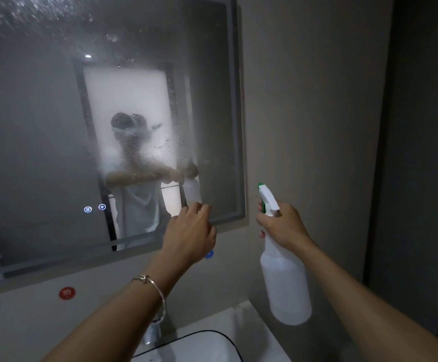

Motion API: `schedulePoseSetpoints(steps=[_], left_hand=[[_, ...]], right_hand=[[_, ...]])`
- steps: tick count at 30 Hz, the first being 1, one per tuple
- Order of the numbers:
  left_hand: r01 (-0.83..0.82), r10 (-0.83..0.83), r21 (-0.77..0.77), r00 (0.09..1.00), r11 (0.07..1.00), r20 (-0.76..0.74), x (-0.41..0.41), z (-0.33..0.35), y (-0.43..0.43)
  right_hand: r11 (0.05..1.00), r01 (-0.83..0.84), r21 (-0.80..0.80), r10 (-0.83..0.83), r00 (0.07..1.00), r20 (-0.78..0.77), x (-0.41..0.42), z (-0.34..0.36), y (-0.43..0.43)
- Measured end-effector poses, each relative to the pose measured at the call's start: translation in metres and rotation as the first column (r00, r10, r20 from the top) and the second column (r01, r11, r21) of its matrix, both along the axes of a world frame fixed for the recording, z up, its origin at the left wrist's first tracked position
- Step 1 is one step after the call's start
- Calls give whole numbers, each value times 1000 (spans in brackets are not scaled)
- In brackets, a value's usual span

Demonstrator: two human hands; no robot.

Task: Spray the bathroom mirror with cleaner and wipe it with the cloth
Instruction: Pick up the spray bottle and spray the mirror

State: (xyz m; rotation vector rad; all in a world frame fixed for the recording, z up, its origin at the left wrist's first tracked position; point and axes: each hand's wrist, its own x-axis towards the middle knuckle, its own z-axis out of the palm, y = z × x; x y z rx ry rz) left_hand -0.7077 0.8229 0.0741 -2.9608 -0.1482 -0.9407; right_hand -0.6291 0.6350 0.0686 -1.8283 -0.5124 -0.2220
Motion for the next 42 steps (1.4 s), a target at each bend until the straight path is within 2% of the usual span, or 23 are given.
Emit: schedulePoseSetpoints(steps=[9,18,26,36,42], left_hand=[[-17,15,-32,997,999,-79,-6,-36,-2],[-24,1,-132,985,991,-172,-17,-62,4],[-22,-18,-170,974,985,-225,-25,-74,8],[-77,35,-177,973,981,-230,-33,-85,28],[-115,75,-178,973,977,-216,-51,-82,52]], right_hand=[[995,92,-25,-94,993,-78,4,-52,-1],[993,-7,-115,-8,991,-131,1,-93,9],[975,78,-207,-92,994,-57,-6,-98,21],[975,-123,-186,107,990,-92,-20,-96,57],[971,-148,-190,141,989,-47,-31,-92,89]])
